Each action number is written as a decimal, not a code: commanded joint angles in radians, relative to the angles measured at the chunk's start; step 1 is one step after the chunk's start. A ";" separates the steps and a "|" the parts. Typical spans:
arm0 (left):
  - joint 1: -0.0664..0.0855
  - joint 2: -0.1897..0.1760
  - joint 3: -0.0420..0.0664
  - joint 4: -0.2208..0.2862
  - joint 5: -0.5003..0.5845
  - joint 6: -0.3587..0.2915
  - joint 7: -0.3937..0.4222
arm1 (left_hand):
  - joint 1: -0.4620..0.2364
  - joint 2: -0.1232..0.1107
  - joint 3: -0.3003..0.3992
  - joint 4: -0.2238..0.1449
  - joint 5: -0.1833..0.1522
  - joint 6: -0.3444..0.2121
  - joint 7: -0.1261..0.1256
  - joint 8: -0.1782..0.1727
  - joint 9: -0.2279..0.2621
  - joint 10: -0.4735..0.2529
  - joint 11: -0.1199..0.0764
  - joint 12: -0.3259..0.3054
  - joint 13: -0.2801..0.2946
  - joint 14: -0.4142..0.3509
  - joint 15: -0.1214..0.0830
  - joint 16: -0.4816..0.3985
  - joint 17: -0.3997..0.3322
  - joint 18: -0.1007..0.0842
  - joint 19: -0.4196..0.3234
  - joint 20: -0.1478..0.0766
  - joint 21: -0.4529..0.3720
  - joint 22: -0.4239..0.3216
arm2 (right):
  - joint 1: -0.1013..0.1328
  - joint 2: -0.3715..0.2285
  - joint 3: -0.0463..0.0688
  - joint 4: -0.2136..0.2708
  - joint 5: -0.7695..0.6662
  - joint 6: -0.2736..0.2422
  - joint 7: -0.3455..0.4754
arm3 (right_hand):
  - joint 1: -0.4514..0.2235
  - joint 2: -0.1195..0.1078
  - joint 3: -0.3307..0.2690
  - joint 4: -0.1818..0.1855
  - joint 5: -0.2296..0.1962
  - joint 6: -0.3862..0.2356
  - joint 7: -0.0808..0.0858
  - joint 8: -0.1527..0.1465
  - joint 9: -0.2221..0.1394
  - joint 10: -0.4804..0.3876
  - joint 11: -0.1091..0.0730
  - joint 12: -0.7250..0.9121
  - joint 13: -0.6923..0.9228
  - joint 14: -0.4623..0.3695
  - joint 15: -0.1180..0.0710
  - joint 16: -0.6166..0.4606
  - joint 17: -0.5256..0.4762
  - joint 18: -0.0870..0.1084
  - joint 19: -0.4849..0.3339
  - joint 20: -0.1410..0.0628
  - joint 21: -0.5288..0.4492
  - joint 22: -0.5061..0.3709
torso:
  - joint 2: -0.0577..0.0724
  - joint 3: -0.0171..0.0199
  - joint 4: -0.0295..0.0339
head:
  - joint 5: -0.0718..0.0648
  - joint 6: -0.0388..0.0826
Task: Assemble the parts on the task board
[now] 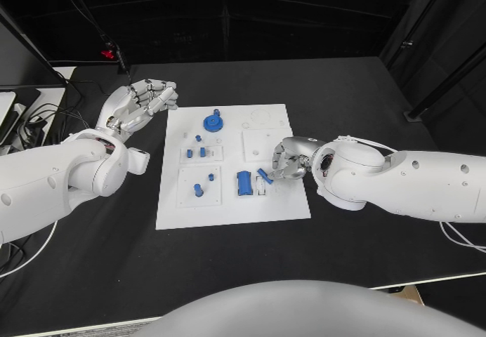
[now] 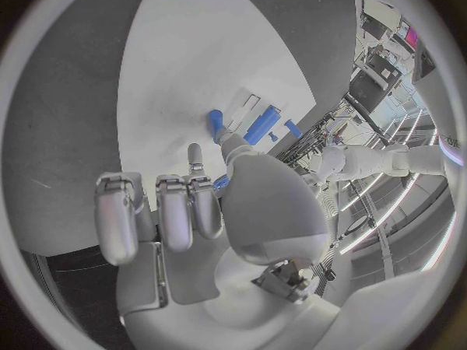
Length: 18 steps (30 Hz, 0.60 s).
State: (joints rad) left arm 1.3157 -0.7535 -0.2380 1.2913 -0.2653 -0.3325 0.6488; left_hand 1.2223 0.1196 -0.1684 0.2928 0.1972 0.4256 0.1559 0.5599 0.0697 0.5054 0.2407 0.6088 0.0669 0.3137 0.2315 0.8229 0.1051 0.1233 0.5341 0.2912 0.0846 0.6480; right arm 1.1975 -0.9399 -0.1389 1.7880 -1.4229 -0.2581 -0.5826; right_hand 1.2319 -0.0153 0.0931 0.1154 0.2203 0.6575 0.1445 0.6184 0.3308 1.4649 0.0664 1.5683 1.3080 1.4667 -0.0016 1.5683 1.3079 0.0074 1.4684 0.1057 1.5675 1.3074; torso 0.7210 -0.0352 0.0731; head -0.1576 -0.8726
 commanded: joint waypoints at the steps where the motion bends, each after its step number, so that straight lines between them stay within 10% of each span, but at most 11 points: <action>1: 0.001 0.000 0.001 0.002 0.003 0.007 0.007 | -0.001 0.008 -0.007 -0.001 0.004 -0.008 0.130 0.003 -0.001 -0.006 0.003 0.005 -0.001 -0.002 0.002 0.004 -0.001 -0.006 0.000 -0.002 0.007 -0.001 | 0.000 0.003 0.000 0.001 -0.037 0.024 -0.016 | 0.007 -0.001 0.006 0.003 -0.007 -0.006 -0.001 0.003 -0.002 0.106 0.008 0.003 0.263 0.104 0.005 0.002 0.263 -0.007 0.102 0.007 0.003 0.263 | -0.001 -0.0004 -0.0002 | -0.001 0.000; 18: 0.001 0.000 0.001 0.004 0.003 0.007 0.007 | 0.000 0.009 -0.008 -0.001 0.005 -0.008 0.130 0.004 -0.002 -0.006 0.003 0.006 -0.001 -0.001 0.001 0.004 -0.002 -0.005 0.000 -0.002 0.007 -0.002 | -0.002 0.020 0.000 -0.006 0.003 0.030 -0.007 | -0.016 -0.006 -0.002 0.024 -0.014 -0.005 0.001 0.010 -0.007 0.106 0.011 0.003 0.263 0.104 0.008 0.002 0.263 -0.007 0.102 0.010 0.003 0.263 | -0.001 -0.0006 0.0003 | 0.000 0.000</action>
State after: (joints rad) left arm 1.3157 -0.7539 -0.2380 1.2932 -0.2653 -0.3320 0.6486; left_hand 1.2226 0.1193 -0.1711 0.2901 0.1972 0.4256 0.1559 0.5599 0.0697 0.5054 0.2408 0.6088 0.0669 0.3136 0.2315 0.8227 0.1043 0.1233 0.5341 0.2912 0.0845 0.6481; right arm 1.1946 -0.9222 -0.1389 1.7819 -1.4333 -0.2493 -0.5857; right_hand 1.2250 -0.0223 0.0917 0.1339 0.2100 0.6576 0.1445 0.6234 0.3248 1.4685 0.0699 1.5683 1.3080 1.4667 -0.0016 1.5683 1.3078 0.0074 1.4647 0.1093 1.5675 1.3074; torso 0.7204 -0.0359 0.0730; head -0.1569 -0.8726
